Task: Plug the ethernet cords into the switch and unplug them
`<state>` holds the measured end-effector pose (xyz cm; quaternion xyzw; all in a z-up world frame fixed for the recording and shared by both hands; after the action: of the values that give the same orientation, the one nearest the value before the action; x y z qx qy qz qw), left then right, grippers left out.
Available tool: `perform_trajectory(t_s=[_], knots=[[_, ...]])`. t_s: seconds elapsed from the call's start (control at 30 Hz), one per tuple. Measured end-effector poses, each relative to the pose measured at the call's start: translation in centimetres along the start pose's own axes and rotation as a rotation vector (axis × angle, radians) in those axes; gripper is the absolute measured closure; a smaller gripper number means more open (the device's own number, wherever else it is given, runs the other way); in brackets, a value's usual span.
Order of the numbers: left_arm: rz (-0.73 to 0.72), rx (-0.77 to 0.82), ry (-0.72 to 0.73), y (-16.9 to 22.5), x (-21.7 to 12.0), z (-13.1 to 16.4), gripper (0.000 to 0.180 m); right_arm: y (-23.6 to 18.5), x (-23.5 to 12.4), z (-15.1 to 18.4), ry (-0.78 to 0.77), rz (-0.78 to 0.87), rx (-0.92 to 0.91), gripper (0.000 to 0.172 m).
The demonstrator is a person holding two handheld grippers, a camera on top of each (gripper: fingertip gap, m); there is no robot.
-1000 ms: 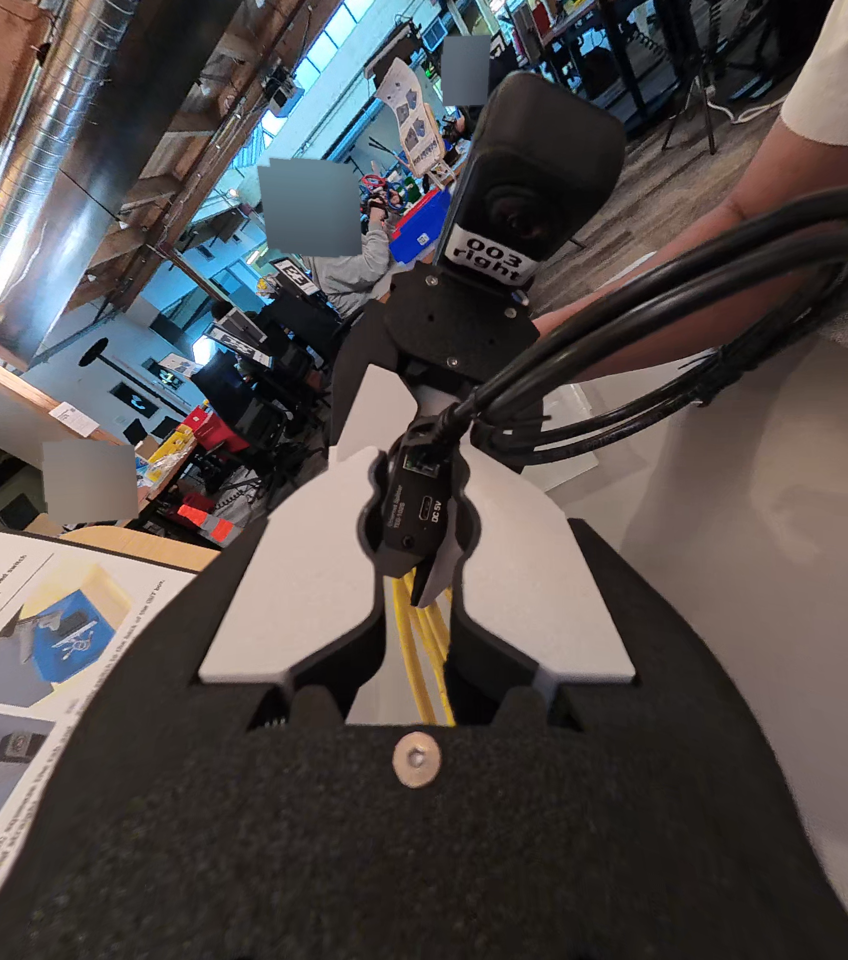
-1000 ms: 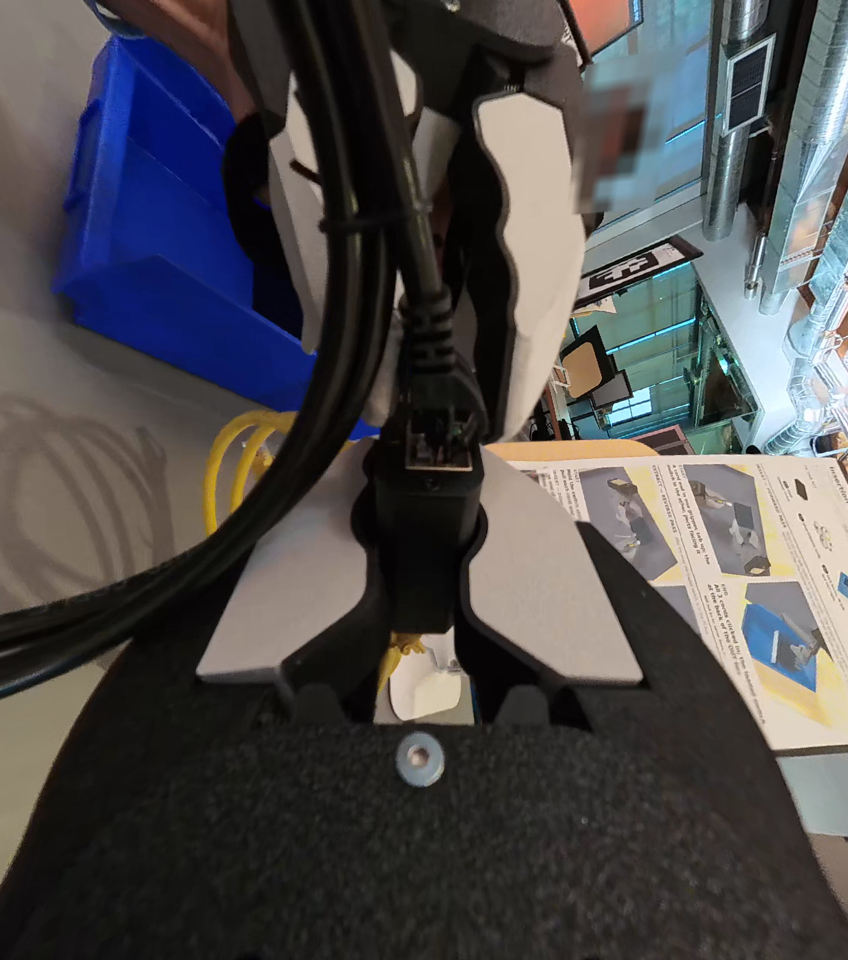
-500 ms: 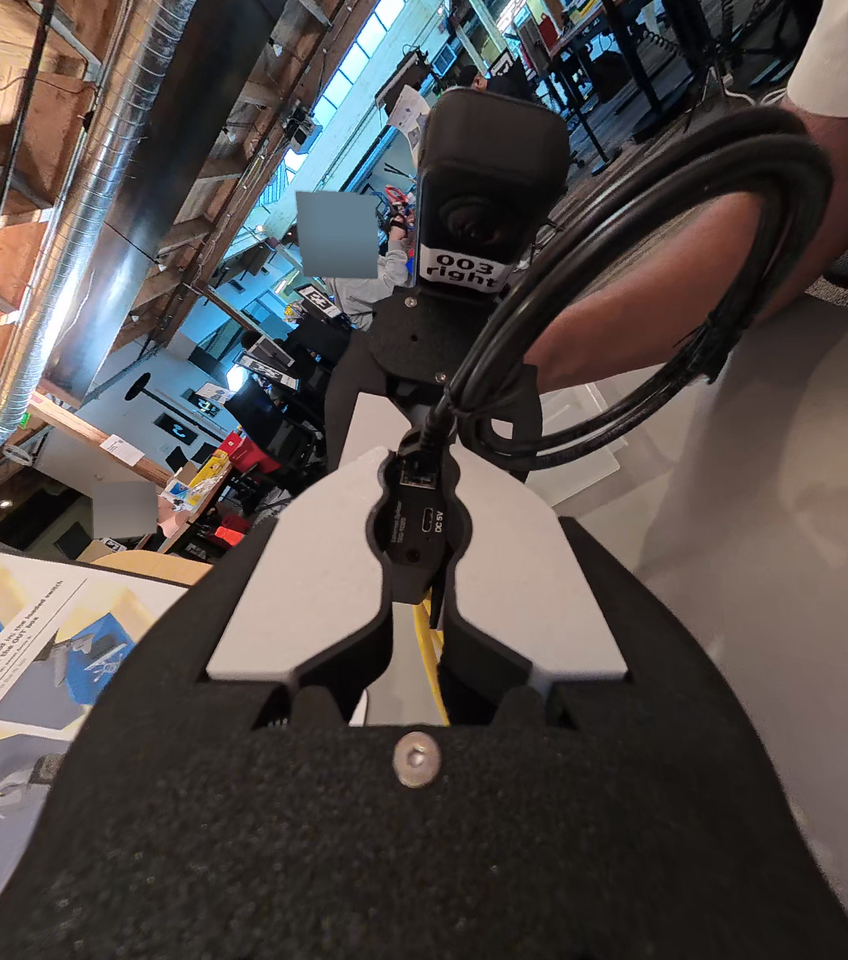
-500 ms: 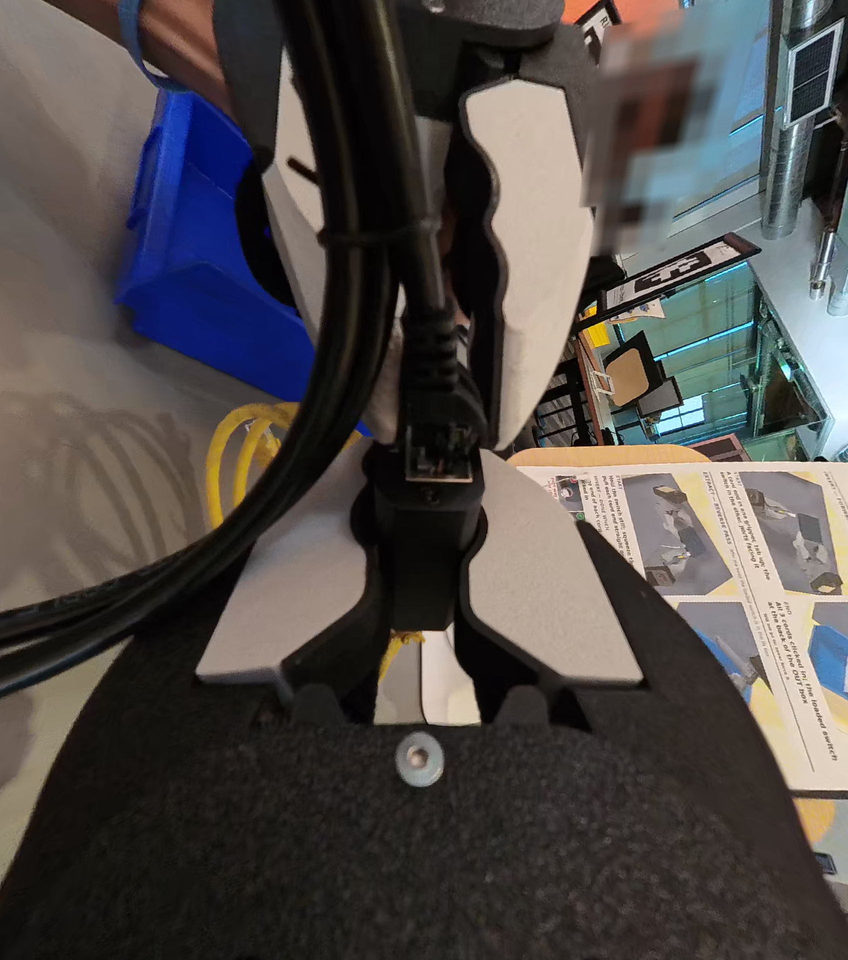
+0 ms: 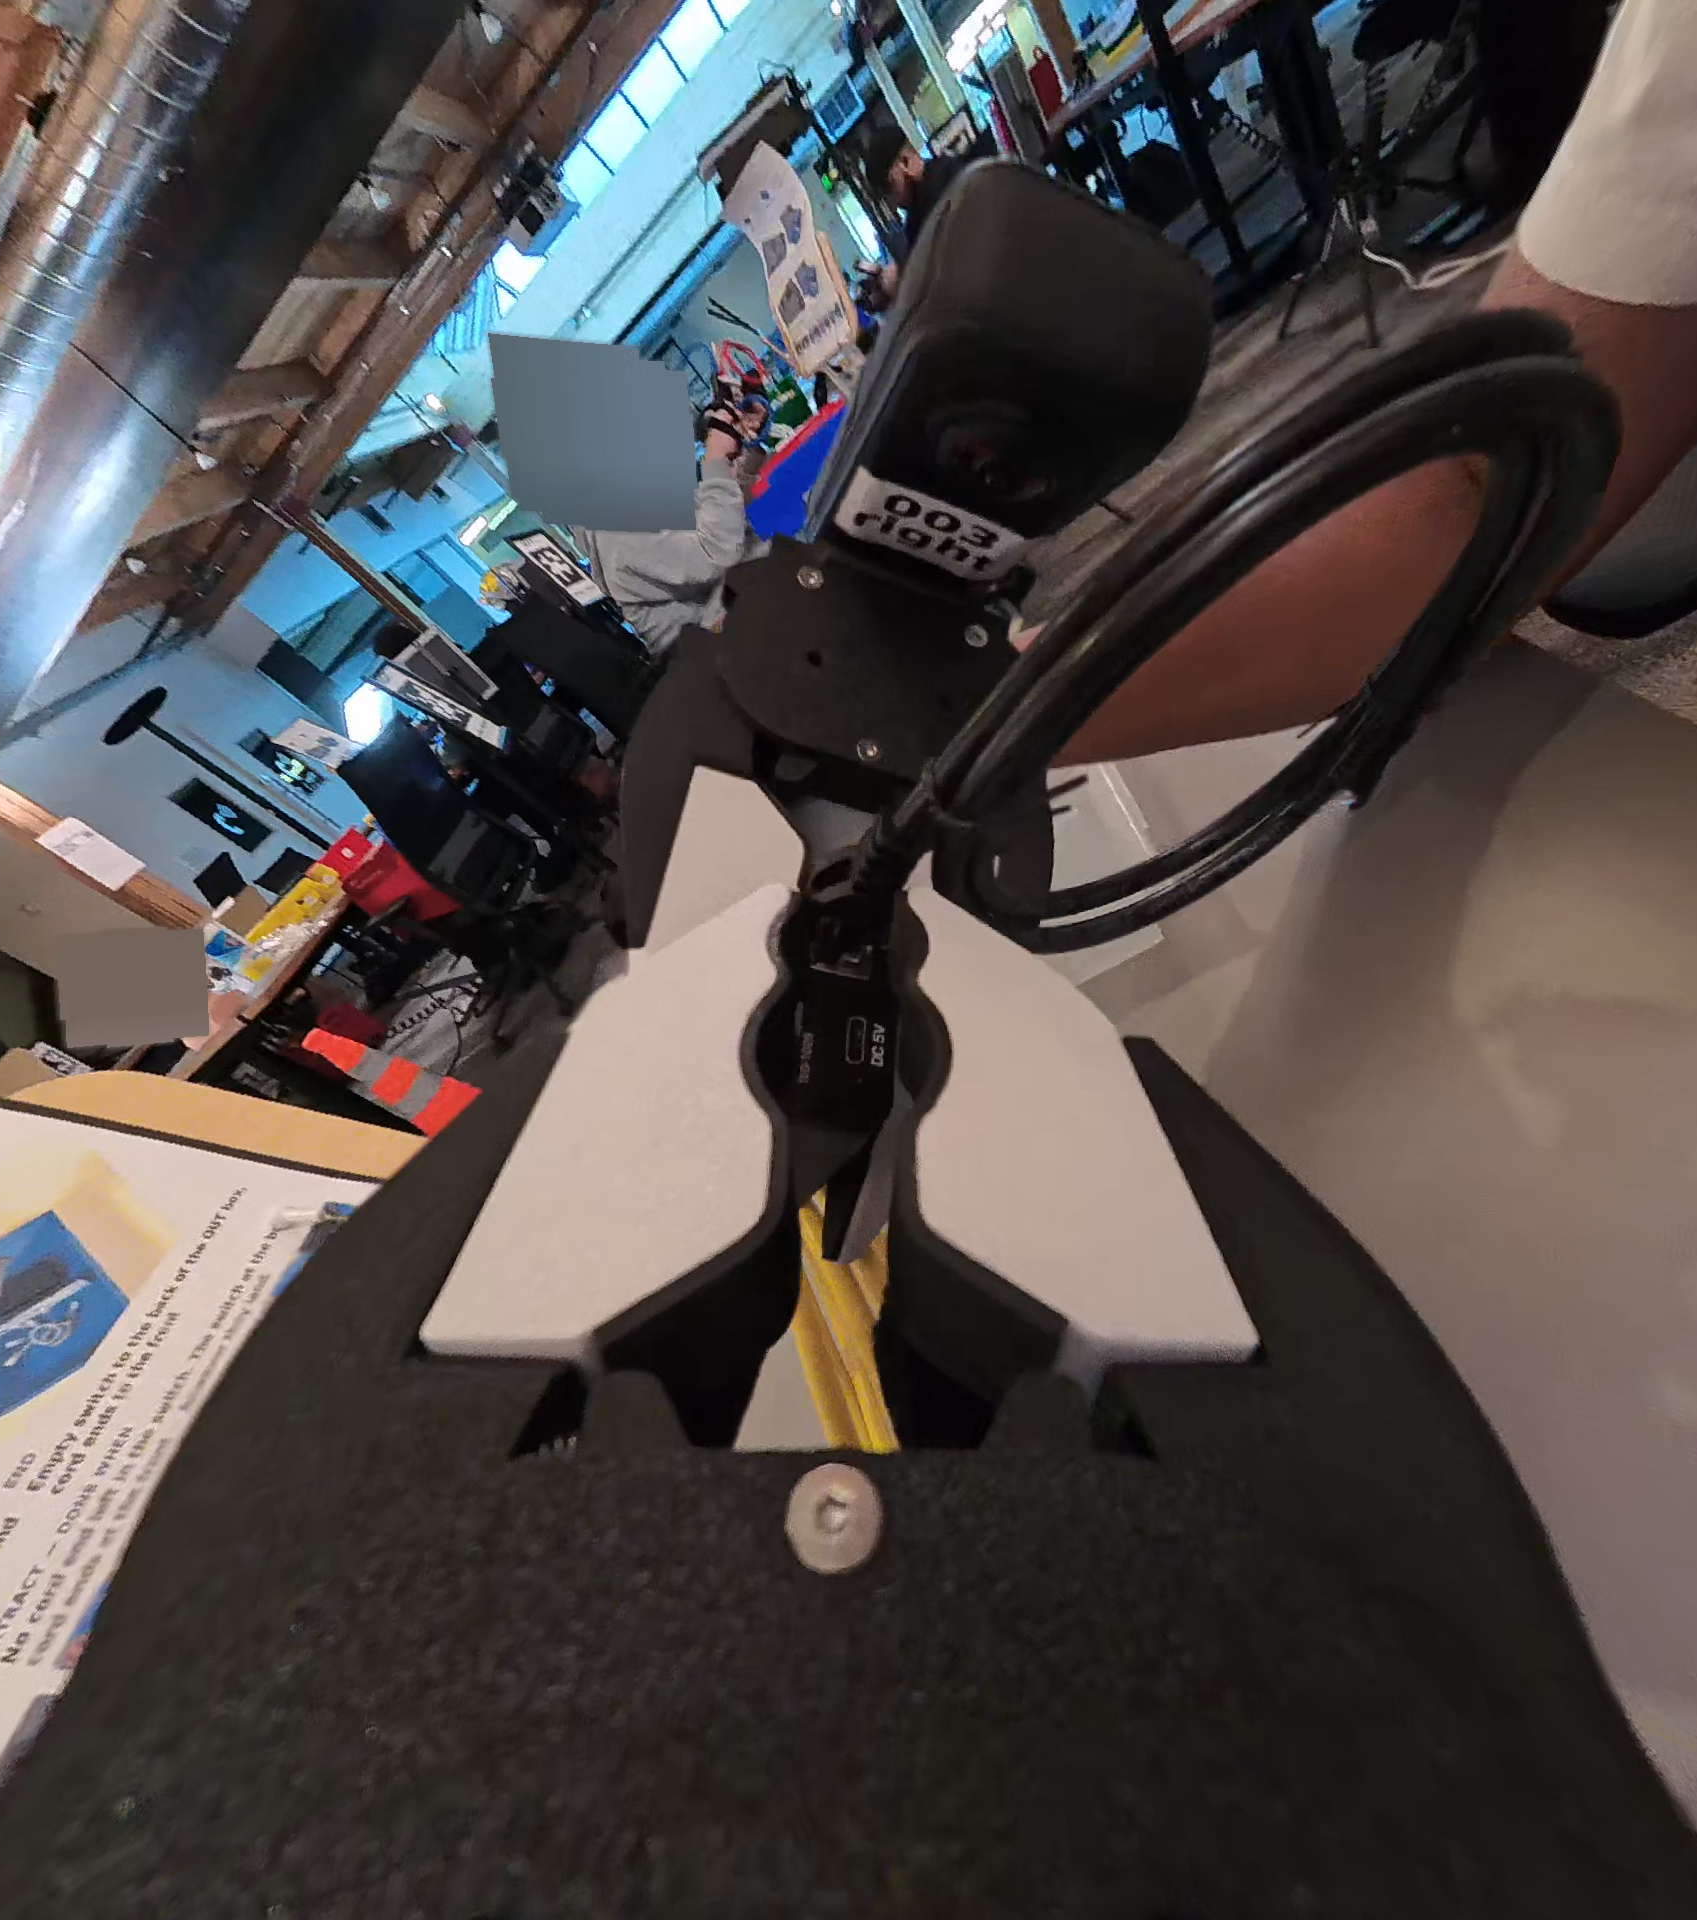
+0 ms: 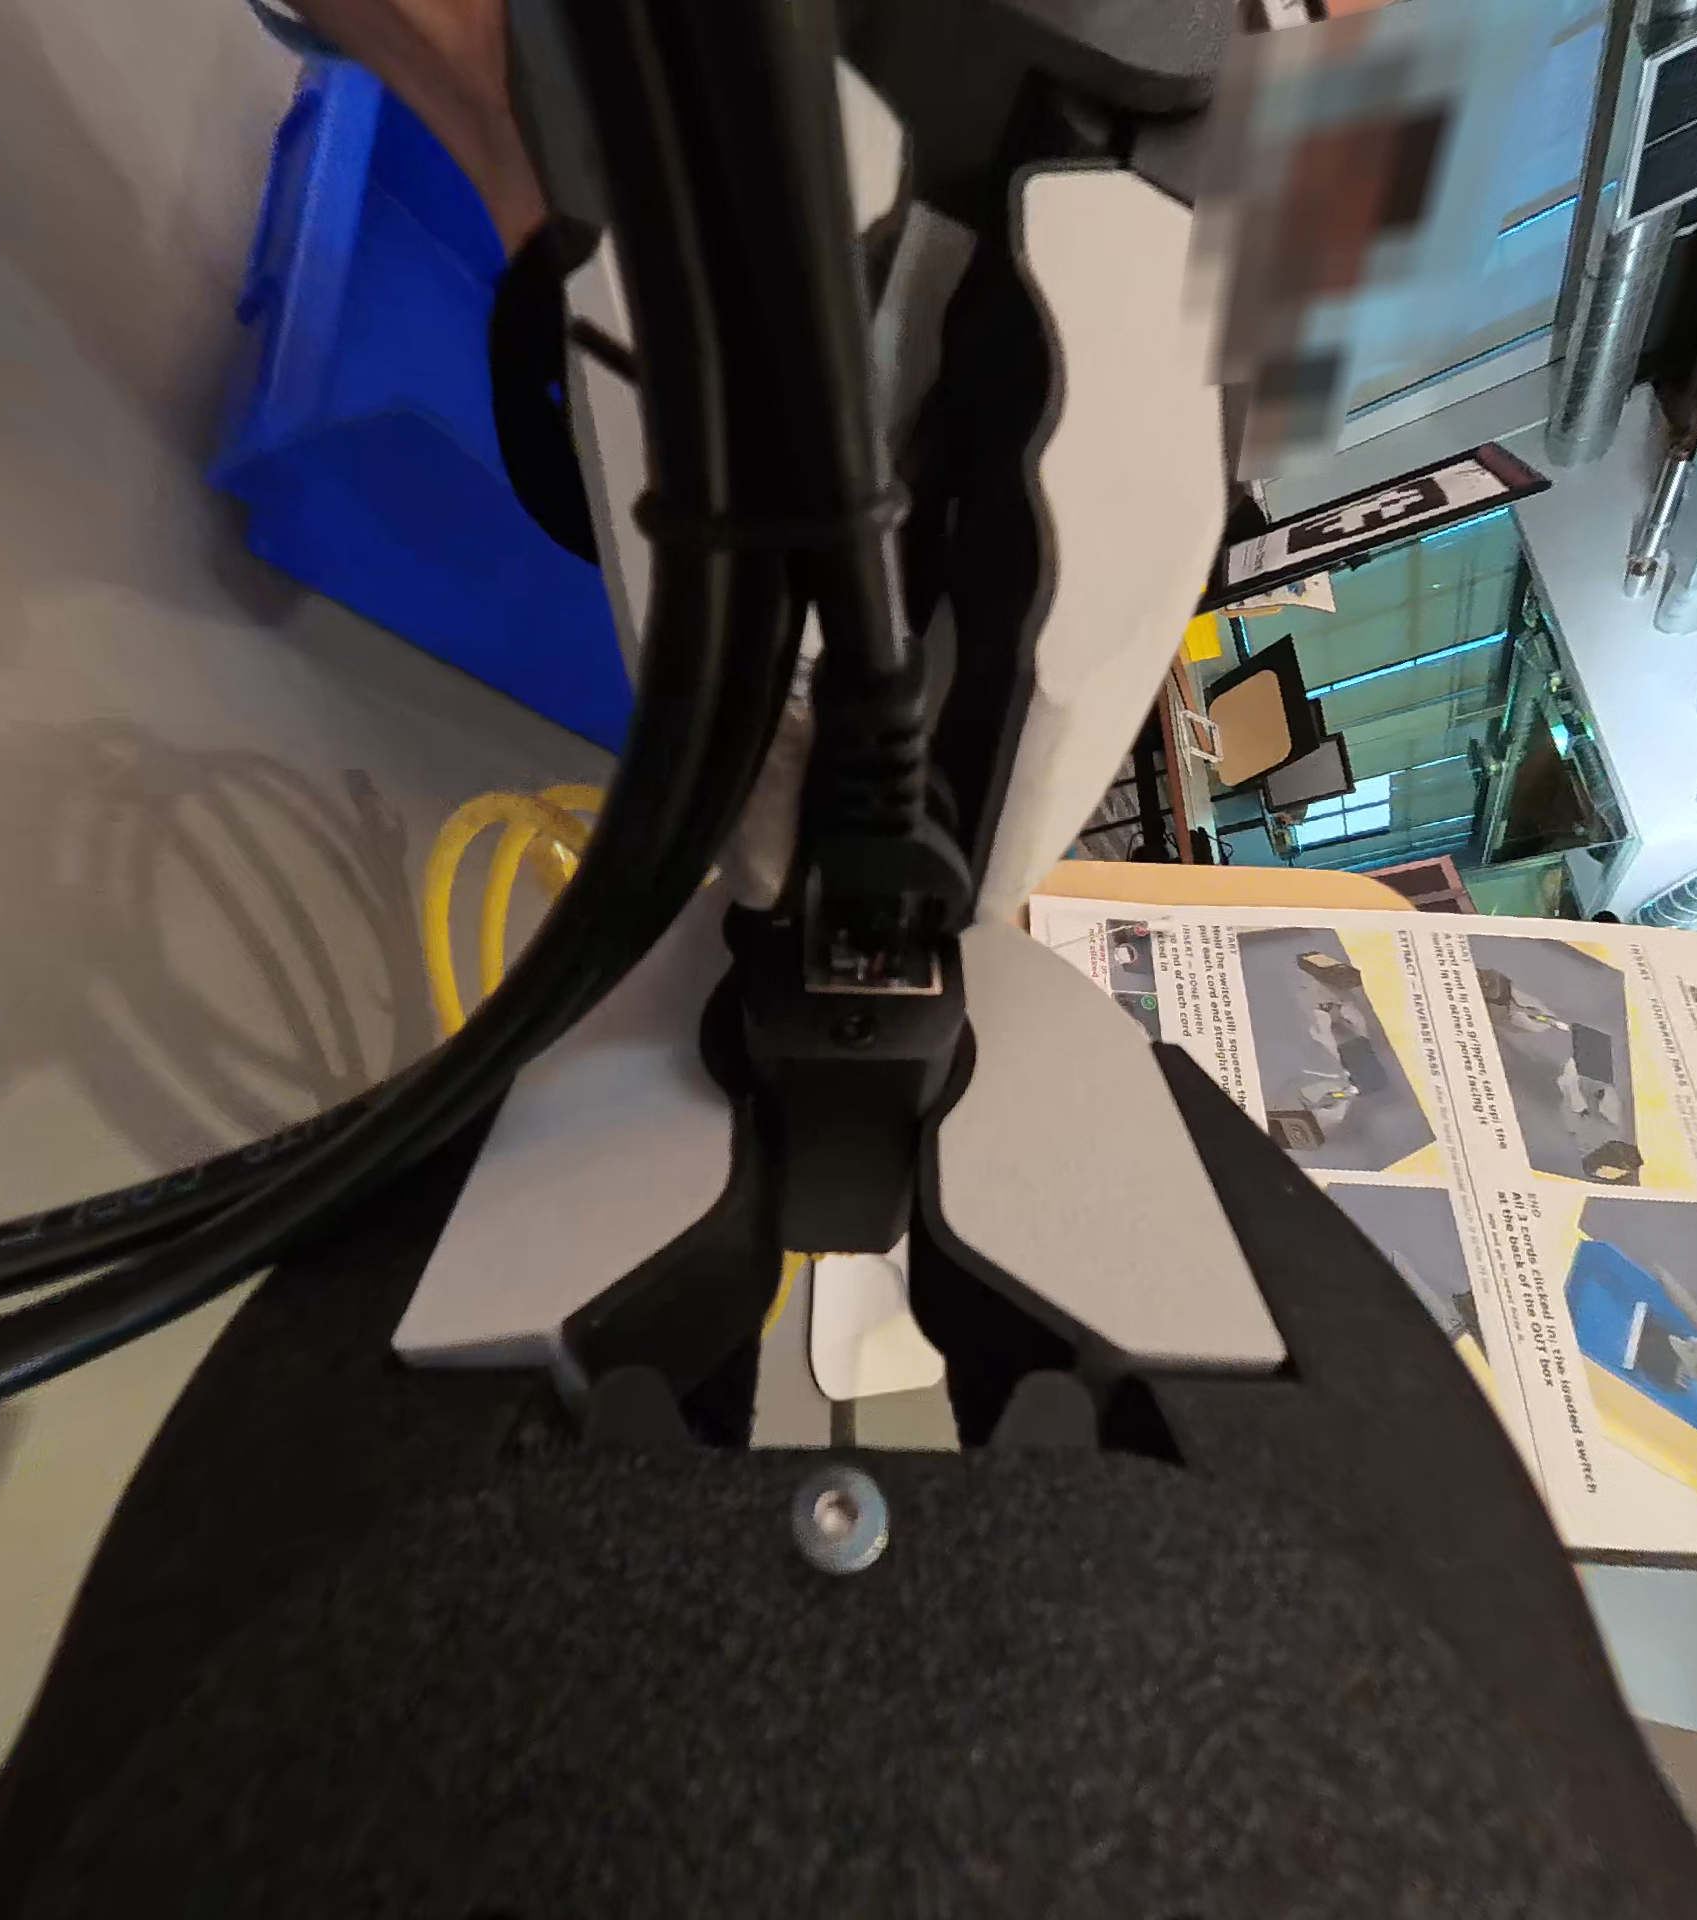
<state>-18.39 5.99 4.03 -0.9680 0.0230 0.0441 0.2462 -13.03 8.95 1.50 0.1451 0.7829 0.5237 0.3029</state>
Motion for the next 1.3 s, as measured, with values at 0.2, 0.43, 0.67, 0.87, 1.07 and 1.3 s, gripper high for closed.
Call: perform_trajectory(t_s=[0.2, 0.43, 0.67, 0.87, 1.07, 1.3], knots=[[0.041, -0.064, -0.034, -0.1, -0.1, 0.5, 0.167, -0.4, 0.4, 0.2, -0.016, -0.022, -0.003, 0.146], [0.06, -0.13, -0.096, -0.1, -0.3, 1.1, 0.167, -1.1, 1.0, 0.4, -0.009, -0.054, 0.013, 0.145], [0.04, -0.191, -0.08, -0.2, -0.4, 1.4, 0.165, -1.3, 1.3, 0.4, -0.032, -0.05, 0.02, 0.146], [-0.175, -0.12, -0.124, -0.6, -0.6, 1.3, 0.165, 0.0, 1.0, 1.7, -0.132, 0.043, 0.006, 0.147], [-0.439, -0.451, -0.227, -3.0, -5.6, 0.9, 0.146, 1.5, 0.0, 3.3, -0.279, 0.163, -0.06, 0.146], [-0.479, -0.793, -0.273, -1.7, -3.4, -0.6, 0.146, 1.3, 1.2, 3.3, -0.447, 0.224, -0.157, 0.146]])
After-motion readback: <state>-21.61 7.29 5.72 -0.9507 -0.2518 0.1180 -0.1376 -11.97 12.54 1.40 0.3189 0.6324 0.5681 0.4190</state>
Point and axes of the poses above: each gripper's, where its closed fingertips meet, x out along the fingers, z out of its underside, y = z × x across the jaws, the point moved 5 cm from there along -x, back along the fingers, and after that the axes turned 10 degrees about -x, right-handed, at the moved point
